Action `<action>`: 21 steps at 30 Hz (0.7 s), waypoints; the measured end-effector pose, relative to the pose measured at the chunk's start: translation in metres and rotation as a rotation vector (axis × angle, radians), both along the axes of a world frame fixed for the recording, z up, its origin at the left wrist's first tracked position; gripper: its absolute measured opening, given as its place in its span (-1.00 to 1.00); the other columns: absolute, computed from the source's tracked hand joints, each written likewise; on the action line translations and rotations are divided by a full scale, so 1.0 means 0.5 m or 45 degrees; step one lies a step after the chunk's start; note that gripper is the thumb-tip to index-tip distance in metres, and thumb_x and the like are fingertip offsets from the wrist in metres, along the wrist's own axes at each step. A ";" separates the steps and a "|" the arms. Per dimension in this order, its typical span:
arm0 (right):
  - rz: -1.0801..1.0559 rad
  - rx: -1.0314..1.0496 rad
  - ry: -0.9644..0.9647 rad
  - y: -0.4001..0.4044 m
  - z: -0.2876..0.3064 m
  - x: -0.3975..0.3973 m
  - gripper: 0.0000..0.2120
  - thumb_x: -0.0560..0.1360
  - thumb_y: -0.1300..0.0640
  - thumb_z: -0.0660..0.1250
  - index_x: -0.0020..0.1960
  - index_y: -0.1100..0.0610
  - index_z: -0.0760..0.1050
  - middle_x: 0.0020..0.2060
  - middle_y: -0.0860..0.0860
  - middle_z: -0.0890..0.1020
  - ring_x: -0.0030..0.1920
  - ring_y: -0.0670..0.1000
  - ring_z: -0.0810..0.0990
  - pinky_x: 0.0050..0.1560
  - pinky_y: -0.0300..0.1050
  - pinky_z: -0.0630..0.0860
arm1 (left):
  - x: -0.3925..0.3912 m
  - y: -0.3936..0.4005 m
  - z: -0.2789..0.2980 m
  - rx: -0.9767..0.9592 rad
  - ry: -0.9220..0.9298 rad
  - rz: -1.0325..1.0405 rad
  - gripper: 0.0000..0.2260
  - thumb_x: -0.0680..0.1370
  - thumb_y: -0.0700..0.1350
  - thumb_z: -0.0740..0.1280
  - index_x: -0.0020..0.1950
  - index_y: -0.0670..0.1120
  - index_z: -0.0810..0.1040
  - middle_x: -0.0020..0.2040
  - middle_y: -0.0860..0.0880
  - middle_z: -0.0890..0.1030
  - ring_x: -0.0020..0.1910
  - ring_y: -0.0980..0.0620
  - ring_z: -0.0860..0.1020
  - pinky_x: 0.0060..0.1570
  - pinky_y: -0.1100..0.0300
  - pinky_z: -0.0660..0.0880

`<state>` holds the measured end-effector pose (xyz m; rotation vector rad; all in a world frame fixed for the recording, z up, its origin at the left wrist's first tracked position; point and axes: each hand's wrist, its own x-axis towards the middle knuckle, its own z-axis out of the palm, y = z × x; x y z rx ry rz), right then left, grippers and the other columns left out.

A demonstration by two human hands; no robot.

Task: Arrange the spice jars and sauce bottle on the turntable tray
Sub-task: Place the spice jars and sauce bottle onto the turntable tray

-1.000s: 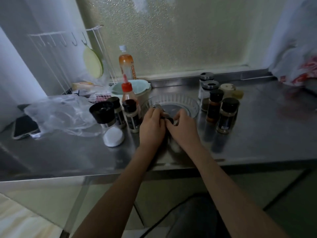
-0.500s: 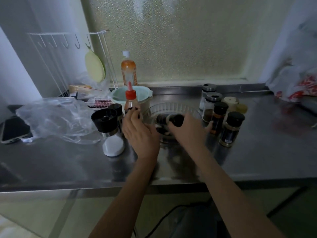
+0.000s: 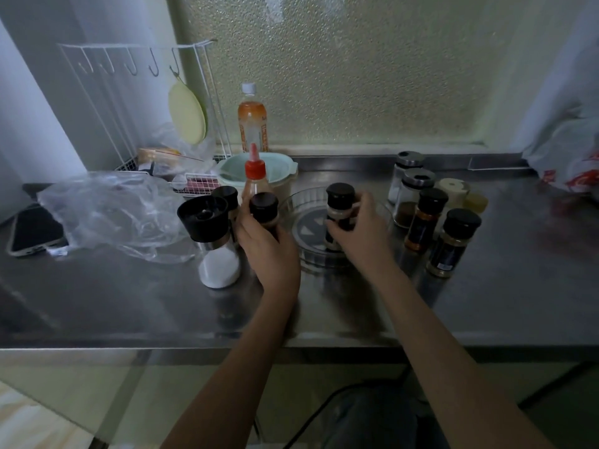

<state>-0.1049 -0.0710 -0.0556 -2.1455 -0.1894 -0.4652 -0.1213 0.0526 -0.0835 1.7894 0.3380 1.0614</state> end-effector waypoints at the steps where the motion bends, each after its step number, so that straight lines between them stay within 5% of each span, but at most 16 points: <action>1: 0.006 -0.020 -0.009 0.000 -0.006 -0.002 -0.54 0.41 0.08 0.45 0.19 0.16 0.32 0.11 0.09 0.59 0.07 0.06 0.59 -0.03 -0.14 0.47 | -0.004 -0.002 0.005 0.007 -0.053 -0.040 -0.47 0.49 -0.34 0.28 0.44 -0.19 0.22 0.40 -0.19 0.34 0.41 -0.13 0.27 0.34 0.16 0.21; 8: -0.038 0.120 -0.110 -0.019 -0.012 -0.022 -0.64 0.50 -0.02 0.32 0.21 0.08 0.33 0.07 0.03 0.57 0.05 -0.01 0.57 0.07 -0.02 0.57 | -0.005 -0.009 0.042 0.079 -0.356 -0.192 -0.51 0.53 -0.26 0.31 0.43 -0.22 0.23 0.35 -0.16 0.37 0.37 -0.11 0.35 0.32 -0.08 0.36; 12: -0.279 0.143 -0.409 -0.046 -0.020 -0.054 -0.83 0.54 0.16 0.24 0.13 0.13 0.38 0.00 0.07 0.55 0.00 0.05 0.55 -0.03 -0.04 0.55 | 0.031 -0.034 0.065 0.045 -0.215 -0.377 -0.35 0.48 -0.28 0.39 0.47 -0.16 0.13 0.29 0.04 0.33 0.28 0.16 0.34 0.31 0.32 0.32; 13: -0.352 0.126 -0.506 -0.057 -0.023 -0.060 -0.84 0.53 0.20 0.24 0.11 0.16 0.40 -0.02 0.10 0.54 -0.01 0.06 0.53 -0.04 -0.02 0.53 | 0.040 -0.038 0.059 0.089 -0.174 -0.423 -0.32 0.47 -0.26 0.39 0.48 -0.14 0.11 0.30 0.03 0.34 0.28 0.18 0.34 0.32 0.29 0.32; 16: -0.649 0.026 -0.721 -0.091 -0.039 -0.069 -0.78 0.45 0.27 0.28 0.10 0.21 0.41 0.03 0.20 0.53 0.08 0.13 0.45 0.11 0.08 0.41 | 0.062 -0.033 0.024 0.193 -0.094 -0.516 -0.33 0.45 -0.23 0.39 0.47 -0.11 0.13 0.35 -0.12 0.38 0.35 -0.04 0.35 0.31 -0.07 0.36; 21: -1.054 0.038 -0.558 -0.115 -0.061 -0.054 -0.55 0.40 0.16 0.33 0.25 0.23 0.34 0.23 0.25 0.45 0.26 0.16 0.32 0.27 0.10 0.25 | 0.058 -0.027 0.013 0.229 -0.039 -0.473 -0.37 0.46 -0.21 0.39 0.46 -0.16 0.19 0.36 -0.12 0.39 0.31 0.07 0.36 0.25 0.19 0.33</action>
